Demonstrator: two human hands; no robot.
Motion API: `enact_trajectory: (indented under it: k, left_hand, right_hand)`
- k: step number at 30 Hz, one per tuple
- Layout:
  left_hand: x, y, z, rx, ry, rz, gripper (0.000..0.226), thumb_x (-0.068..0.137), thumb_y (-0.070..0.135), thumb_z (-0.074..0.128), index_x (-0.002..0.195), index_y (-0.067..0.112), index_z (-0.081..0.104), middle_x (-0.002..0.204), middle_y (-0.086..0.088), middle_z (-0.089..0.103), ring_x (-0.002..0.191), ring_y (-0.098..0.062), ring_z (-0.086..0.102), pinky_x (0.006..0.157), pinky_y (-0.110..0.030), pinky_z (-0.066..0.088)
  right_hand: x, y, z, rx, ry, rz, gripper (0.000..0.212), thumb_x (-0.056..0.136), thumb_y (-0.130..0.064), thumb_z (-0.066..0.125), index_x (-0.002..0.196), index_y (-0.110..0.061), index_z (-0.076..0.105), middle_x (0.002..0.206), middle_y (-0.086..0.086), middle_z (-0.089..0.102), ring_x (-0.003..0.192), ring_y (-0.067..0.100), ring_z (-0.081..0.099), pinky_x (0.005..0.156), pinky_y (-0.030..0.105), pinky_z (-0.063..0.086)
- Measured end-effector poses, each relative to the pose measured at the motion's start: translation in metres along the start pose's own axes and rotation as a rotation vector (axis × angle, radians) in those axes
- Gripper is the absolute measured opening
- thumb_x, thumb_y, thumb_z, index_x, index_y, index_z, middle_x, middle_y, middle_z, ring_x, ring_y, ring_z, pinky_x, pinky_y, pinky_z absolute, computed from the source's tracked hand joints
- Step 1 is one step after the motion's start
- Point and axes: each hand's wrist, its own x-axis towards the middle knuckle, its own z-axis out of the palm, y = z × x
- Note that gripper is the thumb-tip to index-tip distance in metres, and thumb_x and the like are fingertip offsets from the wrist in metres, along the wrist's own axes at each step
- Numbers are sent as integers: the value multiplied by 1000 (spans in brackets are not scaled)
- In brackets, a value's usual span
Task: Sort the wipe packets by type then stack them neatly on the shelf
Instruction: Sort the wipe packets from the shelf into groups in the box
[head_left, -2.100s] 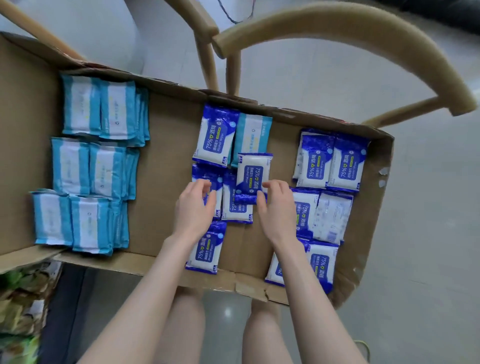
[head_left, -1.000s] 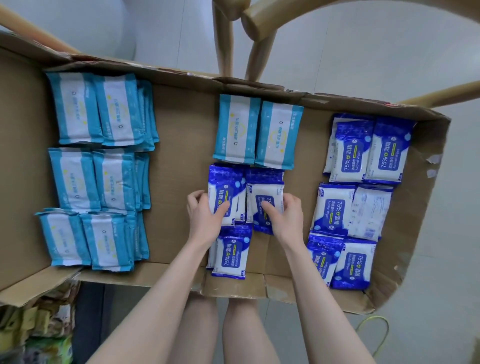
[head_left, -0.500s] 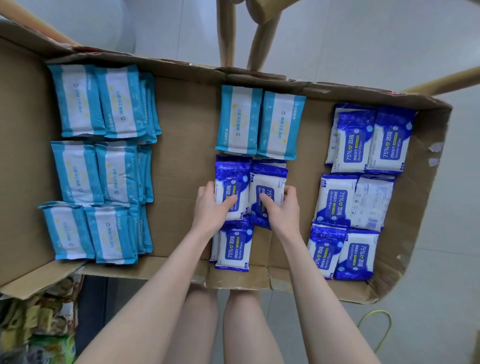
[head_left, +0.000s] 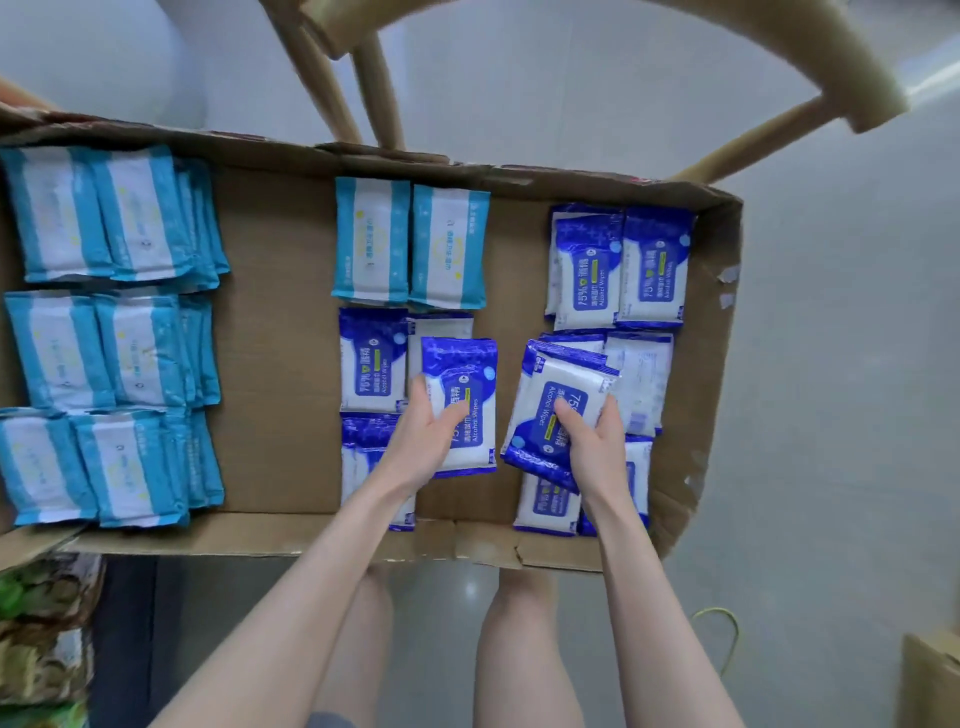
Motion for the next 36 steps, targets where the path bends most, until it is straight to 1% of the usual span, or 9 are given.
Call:
enact_trajectory:
  k: [3, 7, 12, 16, 20, 23, 27, 31, 36]
  left_hand:
    - [6, 19, 38, 1, 46, 56, 32, 95, 25, 55, 116, 25, 31, 118, 4, 59, 103, -10, 60, 93, -35, 47]
    - [20, 45, 89, -45, 125, 104, 39, 92, 28, 60, 121, 20, 35, 105, 16, 57, 89, 9, 57, 70, -10, 45]
    - [48, 81, 132, -96, 206, 138, 32, 90, 23, 63, 114, 17, 42, 104, 8, 62, 76, 7, 64, 59, -12, 51]
    - [77, 105, 142, -76, 278, 153, 40, 87, 26, 66, 120, 16, 45, 114, 0, 64, 85, -6, 66, 63, -19, 54]
    - [105, 114, 141, -35, 303, 170, 42, 88, 29, 65, 124, 19, 44, 112, 3, 60, 83, -5, 65, 55, -12, 51]
    - [121, 110, 145, 69, 404, 151, 48, 90, 34, 61, 130, 18, 41, 127, -2, 45, 106, -13, 58, 74, -24, 55]
    - [125, 98, 154, 295, 464, 206, 71, 94, 38, 54, 149, 18, 15, 147, -4, 26, 133, -18, 33, 110, -43, 32]
    - [121, 92, 155, 254, 344, 211, 83, 95, 40, 50, 151, 23, -9, 150, -1, 31, 132, -16, 38, 109, -42, 34]
    - [122, 98, 135, 370, 263, 177, 77, 92, 43, 54, 150, 25, 6, 140, 0, 46, 116, -13, 55, 93, -38, 51]
  right_hand:
    - [16, -17, -36, 17, -22, -7, 41, 94, -19, 58, 128, -13, 38, 117, 5, 63, 92, 12, 68, 63, 21, 56]
    - [49, -40, -75, -37, -51, -47, 38, 94, -23, 58, 123, -16, 34, 109, -1, 63, 89, 11, 69, 65, 26, 56]
    - [93, -68, -97, -103, -76, -150, 35, 94, -23, 57, 119, -21, 32, 114, -2, 59, 96, 11, 66, 68, 25, 57]
    - [125, -86, -93, -184, -61, -231, 35, 94, -23, 58, 118, -23, 32, 121, 1, 56, 101, 12, 64, 69, 23, 56]
    - [152, -98, -82, -313, -17, -314, 42, 93, -25, 59, 127, -18, 36, 130, 2, 50, 106, 9, 59, 69, 16, 51]
    - [161, -100, -76, -579, 76, -404, 54, 93, -27, 59, 138, -12, 33, 136, 7, 40, 115, 11, 50, 82, 22, 46]
    - [160, -95, -76, -852, 171, -577, 66, 94, -25, 55, 148, -10, 20, 150, 12, 25, 133, 25, 29, 106, 37, 33]
    - [156, -91, -74, -1016, 80, -577, 59, 99, -32, 44, 149, -16, 18, 159, 8, 8, 134, 25, 29, 106, 38, 35]
    - [151, -98, -77, -1097, 49, -536, 58, 99, -35, 41, 149, -17, 17, 159, 8, 4, 136, 26, 27, 107, 40, 33]
